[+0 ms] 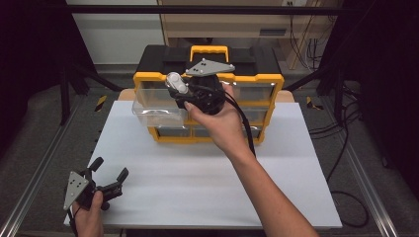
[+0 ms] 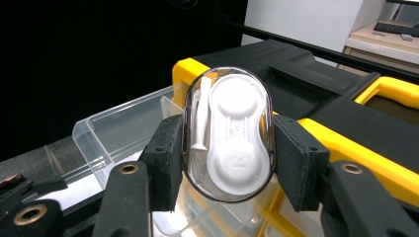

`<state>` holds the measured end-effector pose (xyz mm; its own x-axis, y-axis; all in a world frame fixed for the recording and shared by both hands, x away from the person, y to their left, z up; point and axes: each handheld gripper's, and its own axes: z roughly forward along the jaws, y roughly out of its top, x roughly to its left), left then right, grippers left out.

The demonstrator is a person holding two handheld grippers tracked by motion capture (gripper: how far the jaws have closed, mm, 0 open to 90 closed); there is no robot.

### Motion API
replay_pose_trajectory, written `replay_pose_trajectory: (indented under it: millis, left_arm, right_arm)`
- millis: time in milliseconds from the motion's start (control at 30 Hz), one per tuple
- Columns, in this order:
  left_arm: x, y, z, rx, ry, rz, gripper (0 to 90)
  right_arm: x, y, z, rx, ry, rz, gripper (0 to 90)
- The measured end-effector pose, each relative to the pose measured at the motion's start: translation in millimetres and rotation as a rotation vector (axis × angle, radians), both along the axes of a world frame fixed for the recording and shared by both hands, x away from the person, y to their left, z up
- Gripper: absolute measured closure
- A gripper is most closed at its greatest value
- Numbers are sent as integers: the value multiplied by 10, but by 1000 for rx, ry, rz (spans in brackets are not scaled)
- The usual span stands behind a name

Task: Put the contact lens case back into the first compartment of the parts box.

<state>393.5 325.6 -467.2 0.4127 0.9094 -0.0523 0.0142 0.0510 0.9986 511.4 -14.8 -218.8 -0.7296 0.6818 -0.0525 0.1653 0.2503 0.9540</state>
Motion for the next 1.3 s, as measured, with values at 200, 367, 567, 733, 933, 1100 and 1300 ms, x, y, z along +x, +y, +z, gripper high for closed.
replay_pose_trajectory:
  millis: [200, 367, 567, 733, 933, 1100, 1300]
  left_arm:
    - [0, 4, 0, -1, 0, 1, 10]
    - [3, 5, -1, -1, 0, 0, 10]
    - [2, 4, -1, -1, 0, 0, 10]
    - [5, 1, -2, 0, 1, -1, 10]
    - [7, -2, -3, 0, 2, -3, 11]
    - [8, -2, -4, 0, 2, -3, 11]
    - [10, -4, -4, 0, 1, -4, 11]
  right_arm:
    - [-11, 43, 10, -4, -2, 11, 490]
    - [-14, 64, 20, -3, -5, 16, 491]
    - [-20, 86, 15, -7, -5, 20, 491]
    - [-20, 96, 15, -10, -4, 26, 490]
    - [-21, 115, 10, -12, -4, 29, 490]
    - [-22, 133, 7, -11, 0, 32, 490]
    - [-12, 158, 1, -14, 4, 35, 490]
